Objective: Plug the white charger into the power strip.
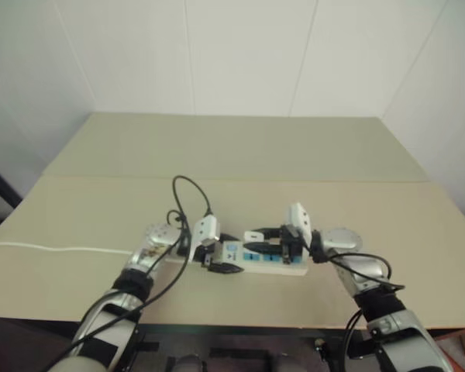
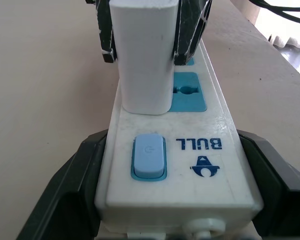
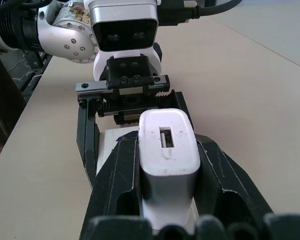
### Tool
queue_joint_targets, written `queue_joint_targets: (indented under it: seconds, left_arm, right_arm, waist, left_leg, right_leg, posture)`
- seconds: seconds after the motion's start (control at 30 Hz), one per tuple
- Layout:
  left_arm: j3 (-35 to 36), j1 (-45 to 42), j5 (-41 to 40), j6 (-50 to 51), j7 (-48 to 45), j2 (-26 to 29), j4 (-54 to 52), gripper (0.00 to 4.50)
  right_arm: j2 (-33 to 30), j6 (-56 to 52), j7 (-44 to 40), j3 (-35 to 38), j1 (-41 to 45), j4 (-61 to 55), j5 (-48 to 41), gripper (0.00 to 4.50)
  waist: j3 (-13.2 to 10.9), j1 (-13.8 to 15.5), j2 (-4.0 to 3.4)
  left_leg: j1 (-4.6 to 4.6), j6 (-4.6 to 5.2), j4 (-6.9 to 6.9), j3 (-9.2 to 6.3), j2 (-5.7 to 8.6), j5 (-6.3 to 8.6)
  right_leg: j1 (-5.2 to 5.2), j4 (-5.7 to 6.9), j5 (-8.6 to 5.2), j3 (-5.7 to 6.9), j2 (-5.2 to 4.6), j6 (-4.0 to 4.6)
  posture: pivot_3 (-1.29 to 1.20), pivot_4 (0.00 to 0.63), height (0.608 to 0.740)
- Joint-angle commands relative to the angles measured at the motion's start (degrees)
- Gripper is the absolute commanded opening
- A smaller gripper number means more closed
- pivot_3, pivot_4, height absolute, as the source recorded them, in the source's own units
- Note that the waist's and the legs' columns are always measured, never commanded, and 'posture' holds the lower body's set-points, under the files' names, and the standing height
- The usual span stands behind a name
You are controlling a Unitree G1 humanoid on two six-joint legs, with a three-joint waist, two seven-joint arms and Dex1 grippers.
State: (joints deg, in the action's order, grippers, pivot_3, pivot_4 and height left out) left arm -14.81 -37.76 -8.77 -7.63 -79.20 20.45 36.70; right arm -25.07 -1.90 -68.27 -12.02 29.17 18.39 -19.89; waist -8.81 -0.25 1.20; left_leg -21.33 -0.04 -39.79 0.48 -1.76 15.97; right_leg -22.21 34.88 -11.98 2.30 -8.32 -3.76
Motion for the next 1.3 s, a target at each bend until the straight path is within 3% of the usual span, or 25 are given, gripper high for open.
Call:
queue_joint_targets:
  seconds: [0.03,0.87,1.2,1.3]
  left_arm:
    - [0.7,0.7,1.1,0.5,-1.5,3.2,1.5,3.3]
    - [0.6,1.6,0.8,1.0,-1.1,3.0,0.5,3.3]
    - [0.6,1.6,0.9,0.9,-1.2,2.9,0.5,3.3]
    - [0.6,1.7,0.8,1.0,-1.2,2.8,0.5,3.3]
  right_arm:
    - [-4.7,-3.1,0.2,-1.0,-3.8,5.5,5.5,1.11]
    - [-1.5,-4.2,-0.8,-5.6,0.5,5.9,5.9,1.11]
    - [-0.7,-4.8,-0.3,-4.2,-0.2,4.7,5.8,4.48]
    - [-0.6,-5.1,-0.6,-3.9,0.0,4.3,5.4,4.48]
  waist:
    - [0.0,0.0,0.0]
    - [0.0,-0.6,-0.01]
    - [0.1,-0.6,0.09]
    - [0.1,-0.6,0.09]
  left_leg:
    - [0.0,0.0,0.0,0.0,0.0,0.0]
    - [0.07,0.0,0.04,0.0,-0.03,0.0]
    - [0.07,0.01,0.06,0.0,-0.07,0.01]
    - [0.07,0.01,0.06,0.0,-0.08,0.01]
  right_leg:
    - [0.0,0.0,0.0,0.0,0.0,0.0]
    - [-0.04,0.05,-0.03,0.0,0.0,0.04]
    - [-0.05,0.04,-0.04,0.0,0.03,0.06]
    - [-0.05,0.03,-0.04,0.0,0.03,0.06]
  posture:
    - [0.0,0.15,0.74]
    - [0.0,0.15,0.74]
    - [0.0,0.15,0.74]
    - [0.0,0.15,0.74]
